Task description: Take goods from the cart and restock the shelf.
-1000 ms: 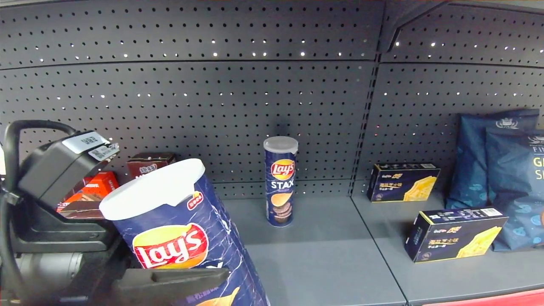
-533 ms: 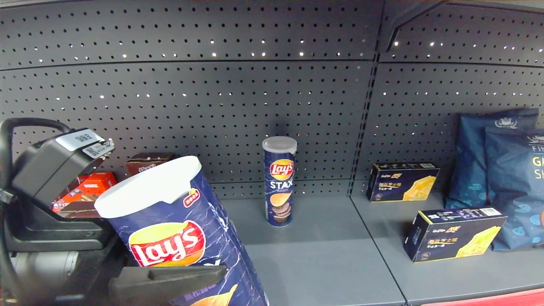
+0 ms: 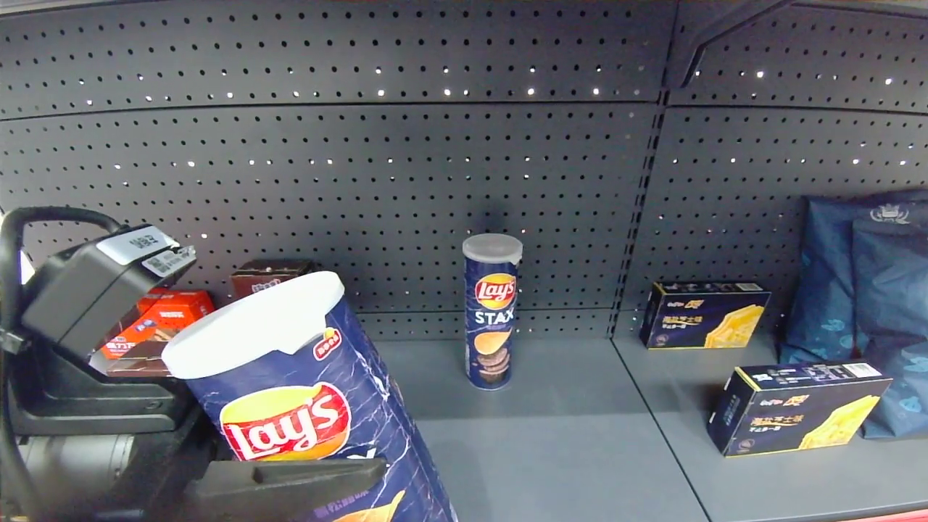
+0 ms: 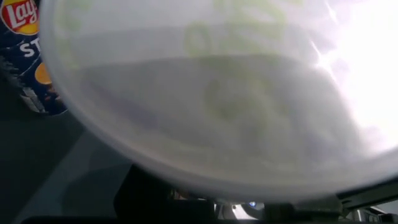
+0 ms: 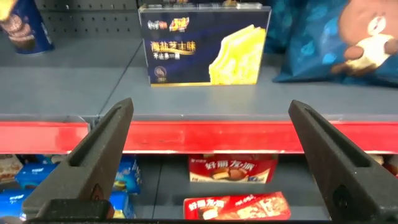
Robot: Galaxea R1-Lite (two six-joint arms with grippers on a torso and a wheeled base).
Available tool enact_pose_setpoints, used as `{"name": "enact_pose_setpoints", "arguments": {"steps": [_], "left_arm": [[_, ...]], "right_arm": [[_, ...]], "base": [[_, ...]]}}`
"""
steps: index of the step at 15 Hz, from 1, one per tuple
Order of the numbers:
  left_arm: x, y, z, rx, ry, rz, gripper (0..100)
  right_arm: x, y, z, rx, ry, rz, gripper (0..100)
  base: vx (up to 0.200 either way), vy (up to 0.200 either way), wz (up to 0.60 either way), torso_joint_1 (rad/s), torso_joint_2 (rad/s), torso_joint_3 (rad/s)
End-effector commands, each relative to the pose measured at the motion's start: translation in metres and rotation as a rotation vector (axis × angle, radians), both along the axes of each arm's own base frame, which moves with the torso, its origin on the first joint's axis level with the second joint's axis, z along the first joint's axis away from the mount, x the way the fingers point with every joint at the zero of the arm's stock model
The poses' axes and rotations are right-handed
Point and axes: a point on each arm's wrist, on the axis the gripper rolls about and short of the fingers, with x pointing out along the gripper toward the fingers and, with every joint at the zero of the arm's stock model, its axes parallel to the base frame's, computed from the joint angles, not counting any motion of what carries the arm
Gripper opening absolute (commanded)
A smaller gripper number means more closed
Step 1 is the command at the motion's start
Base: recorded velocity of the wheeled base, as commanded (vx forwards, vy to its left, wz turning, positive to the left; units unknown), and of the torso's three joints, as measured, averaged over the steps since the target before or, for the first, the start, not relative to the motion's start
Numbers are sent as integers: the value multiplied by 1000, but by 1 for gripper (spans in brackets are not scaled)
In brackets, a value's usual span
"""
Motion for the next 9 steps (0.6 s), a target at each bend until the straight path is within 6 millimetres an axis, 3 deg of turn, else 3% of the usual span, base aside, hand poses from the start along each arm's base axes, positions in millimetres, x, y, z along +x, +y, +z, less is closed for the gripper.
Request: {"name": "enact_pose_setpoints", "arguments": {"steps": [1,4,5,7,9], "left_arm": [[0,0,0,0,2,2,0],[0,0,-1,2,5,5,0],[2,2,1,-2,-3,14,0],[6,1,-1,4,5,19,0],[6,1,-1,6,7,25,0]], "right_arm": [[0,0,0,0,0,0,100],[-2,-2,7,13,-24,-78,100],[1,-2,102,154,-71,-24,100],[11,1,152,106,-24,230,100],[40,9,195,50,-10,434,100]], "base": [[0,0,0,0,0,0],[0,0,0,0,0,0],[0,0,0,0,0,0],[0,0,0,0,0,0],[0,0,0,0,0,0]]}}
